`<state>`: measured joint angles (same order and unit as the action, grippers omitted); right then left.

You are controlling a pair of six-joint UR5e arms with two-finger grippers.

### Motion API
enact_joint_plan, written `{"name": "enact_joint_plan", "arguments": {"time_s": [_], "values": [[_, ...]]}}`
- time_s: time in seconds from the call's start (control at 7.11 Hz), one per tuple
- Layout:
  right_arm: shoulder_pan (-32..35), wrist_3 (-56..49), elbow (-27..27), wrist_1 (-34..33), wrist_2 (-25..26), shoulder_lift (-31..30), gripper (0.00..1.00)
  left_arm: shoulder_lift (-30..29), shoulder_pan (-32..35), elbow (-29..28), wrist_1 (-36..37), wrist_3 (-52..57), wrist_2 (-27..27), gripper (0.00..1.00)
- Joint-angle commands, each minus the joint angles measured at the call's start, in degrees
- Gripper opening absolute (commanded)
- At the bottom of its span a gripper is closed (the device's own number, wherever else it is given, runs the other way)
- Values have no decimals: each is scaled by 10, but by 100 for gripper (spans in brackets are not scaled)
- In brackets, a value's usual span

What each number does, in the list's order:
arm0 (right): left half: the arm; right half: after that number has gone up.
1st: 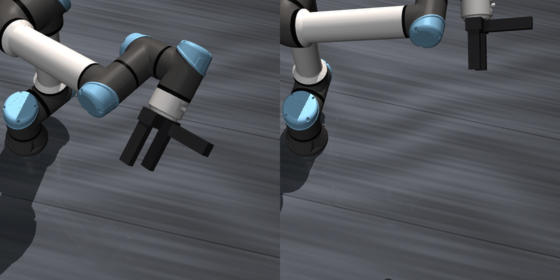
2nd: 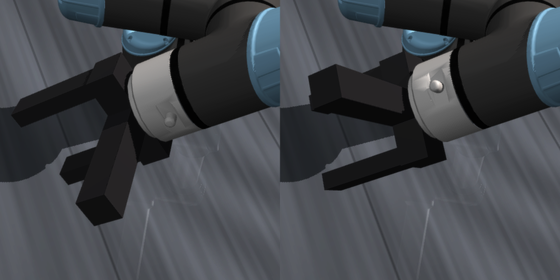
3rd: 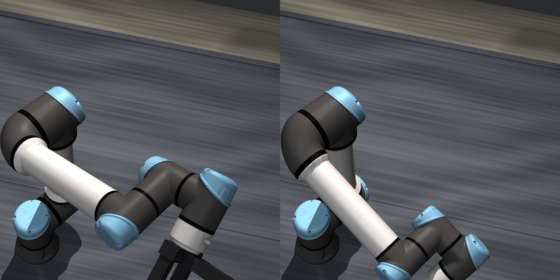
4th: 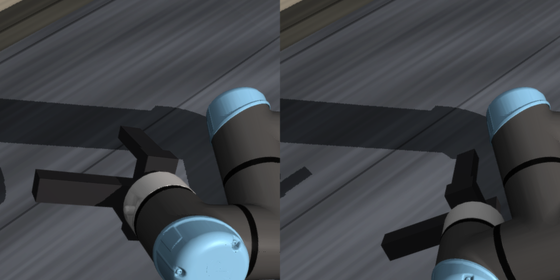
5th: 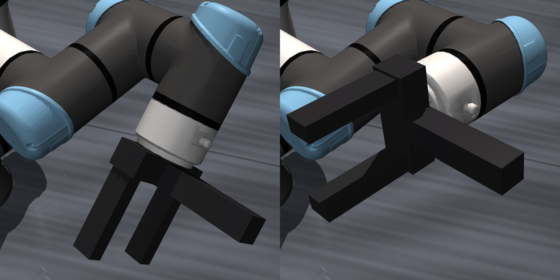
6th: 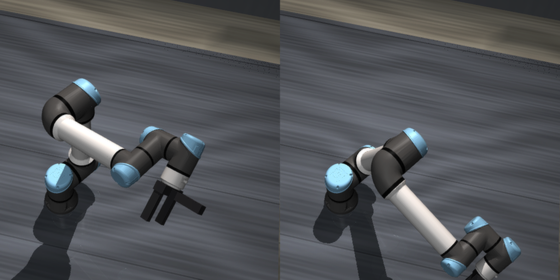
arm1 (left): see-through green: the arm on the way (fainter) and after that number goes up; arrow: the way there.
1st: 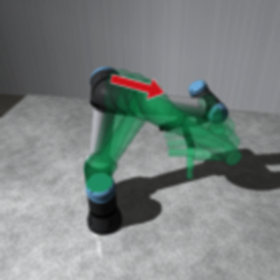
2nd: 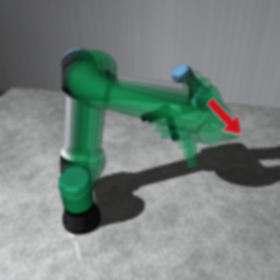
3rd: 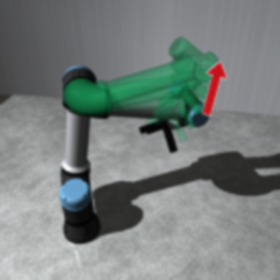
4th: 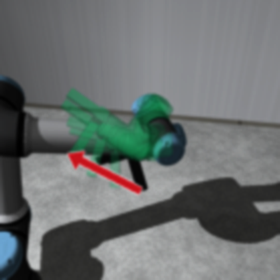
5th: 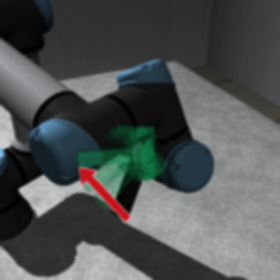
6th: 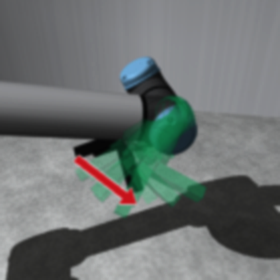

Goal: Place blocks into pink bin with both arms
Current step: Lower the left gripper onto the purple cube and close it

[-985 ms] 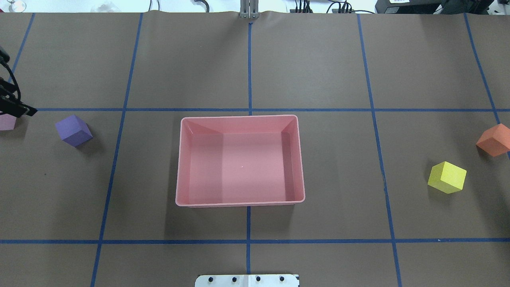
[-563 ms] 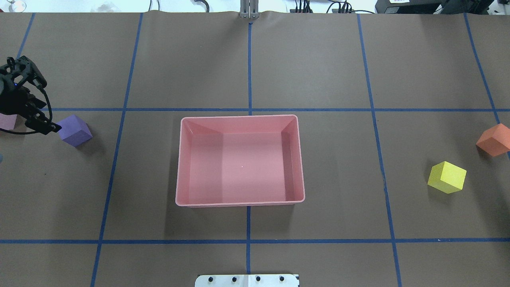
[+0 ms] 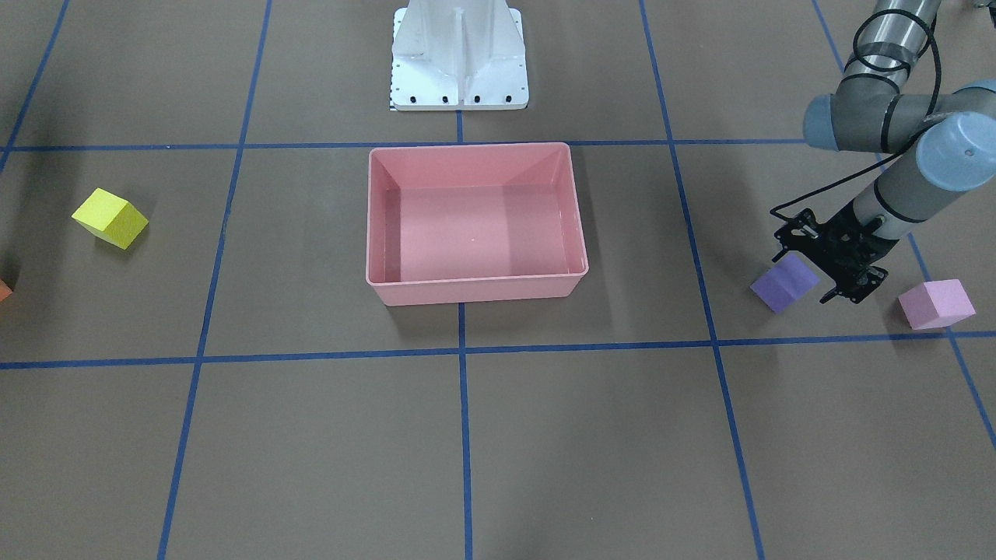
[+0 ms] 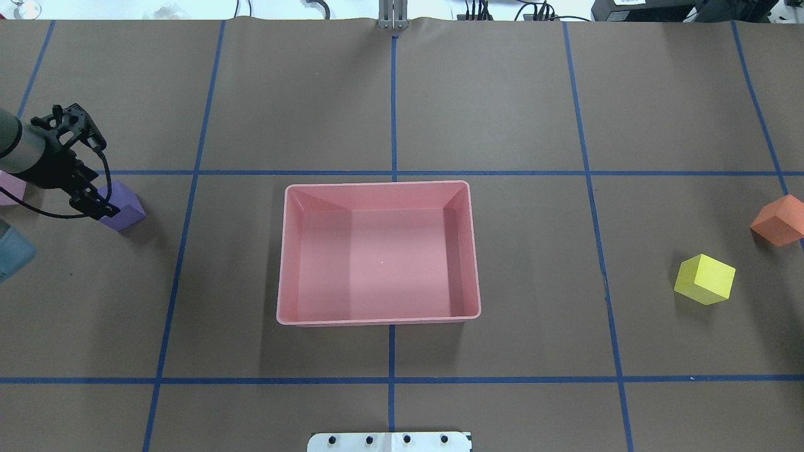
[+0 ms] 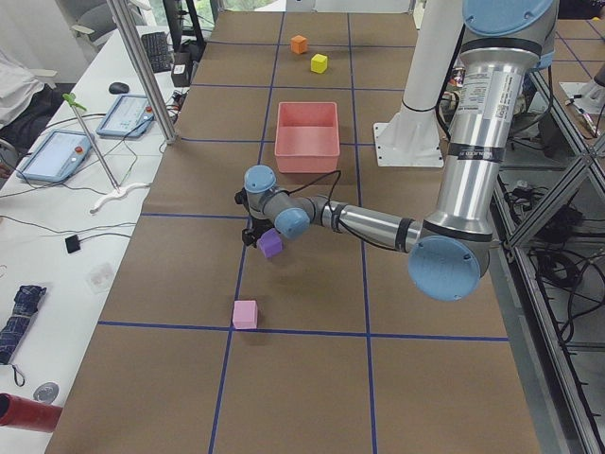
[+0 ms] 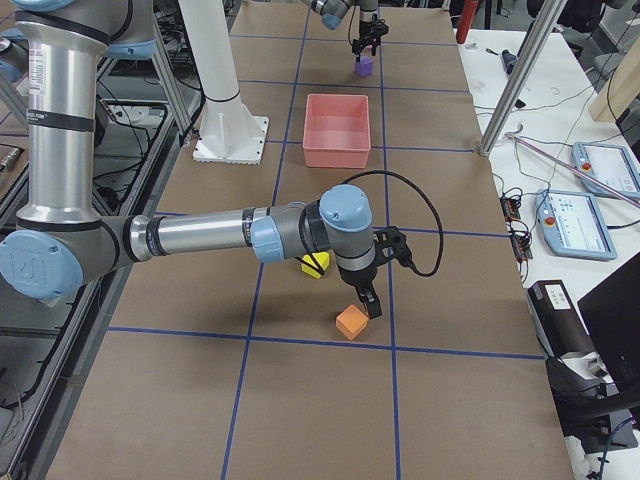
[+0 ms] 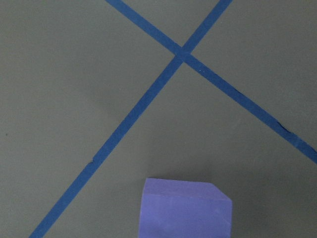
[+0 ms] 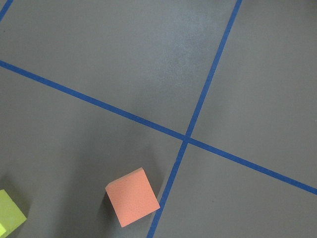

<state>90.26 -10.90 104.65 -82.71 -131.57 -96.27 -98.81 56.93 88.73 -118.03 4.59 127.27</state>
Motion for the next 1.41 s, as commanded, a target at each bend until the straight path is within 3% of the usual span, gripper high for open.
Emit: {"name": "enact_joint_plan", "arguments": {"time_s": [0.0, 0.42, 0.56, 0.7, 0.98, 1.27], "values": [[0, 0, -1, 0, 0, 0, 100, -9, -5, -23, 0, 1, 1, 100], [0, 0, -1, 0, 0, 3, 100, -10, -29, -20, -1, -39, 2, 100], [0, 0, -2, 0, 0, 3, 100, -10, -41, -22, -4, -60, 1, 93], [0, 0, -6, 1, -1, 3, 100, -9, -42, -22, -10, -60, -1, 63], [0, 0, -6, 1, -1, 5, 100, -9, -41, -7, -11, -63, -15, 31], [0, 0, -6, 0, -1, 5, 100, -11, -32, 61, -4, -82, -13, 24]]}}
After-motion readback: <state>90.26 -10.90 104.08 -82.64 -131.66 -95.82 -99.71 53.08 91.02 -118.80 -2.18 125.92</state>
